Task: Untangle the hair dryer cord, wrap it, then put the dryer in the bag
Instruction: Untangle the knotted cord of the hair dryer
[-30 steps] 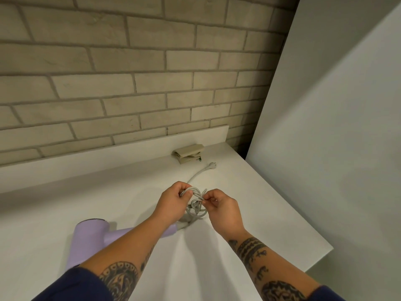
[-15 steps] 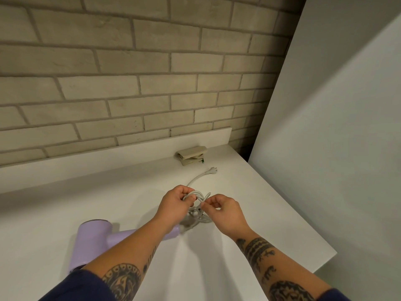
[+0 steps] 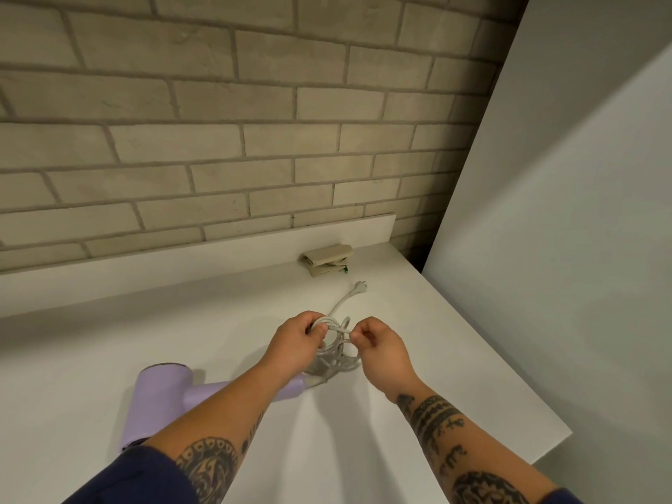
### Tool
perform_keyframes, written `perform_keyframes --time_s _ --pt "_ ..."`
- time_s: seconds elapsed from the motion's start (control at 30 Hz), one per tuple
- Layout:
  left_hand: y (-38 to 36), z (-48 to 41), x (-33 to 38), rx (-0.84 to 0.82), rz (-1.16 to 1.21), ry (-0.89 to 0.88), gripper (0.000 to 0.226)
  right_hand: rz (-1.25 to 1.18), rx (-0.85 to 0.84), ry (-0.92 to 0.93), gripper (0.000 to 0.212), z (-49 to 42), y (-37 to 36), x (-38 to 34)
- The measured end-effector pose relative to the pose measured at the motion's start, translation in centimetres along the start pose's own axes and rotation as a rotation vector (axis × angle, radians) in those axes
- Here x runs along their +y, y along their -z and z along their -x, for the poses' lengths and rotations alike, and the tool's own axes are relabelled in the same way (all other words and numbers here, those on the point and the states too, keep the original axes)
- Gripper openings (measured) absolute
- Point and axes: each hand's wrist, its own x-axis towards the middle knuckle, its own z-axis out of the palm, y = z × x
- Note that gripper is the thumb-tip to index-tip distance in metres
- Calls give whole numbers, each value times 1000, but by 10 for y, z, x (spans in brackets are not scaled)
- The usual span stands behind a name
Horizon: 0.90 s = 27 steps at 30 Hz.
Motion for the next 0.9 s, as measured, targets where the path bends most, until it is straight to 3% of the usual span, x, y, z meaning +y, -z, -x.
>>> perform_keyframes --time_s 0.17,0.27,0.37,0.43,0.57,0.67,0.8,0.9 --pt "5 -1 -3 -20 -62 3 15 -545 -36 -170 15 3 9 8" --pt "4 0 -3 -43 -87 -7 16 -582 -48 -204 13 3 12 13" --pt "2 0 -3 -41 -97 1 17 -447 -20 -139 6 5 13 9" --pt "0 0 -2 -47 -89 5 16 -277 25 1 24 5 13 4" --pt "-6 2 4 -56 -101 -31 14 376 16 366 35 -3 7 -13" --pt "-9 5 6 -47 -103 -31 17 728 -10 460 28 -9 7 -23" --pt "-6 5 5 -42 -104 -38 12 780 -81 427 18 -14 13 -22" --pt "-2 3 7 -51 -87 -49 9 574 -15 303 13 -15 19 -18"
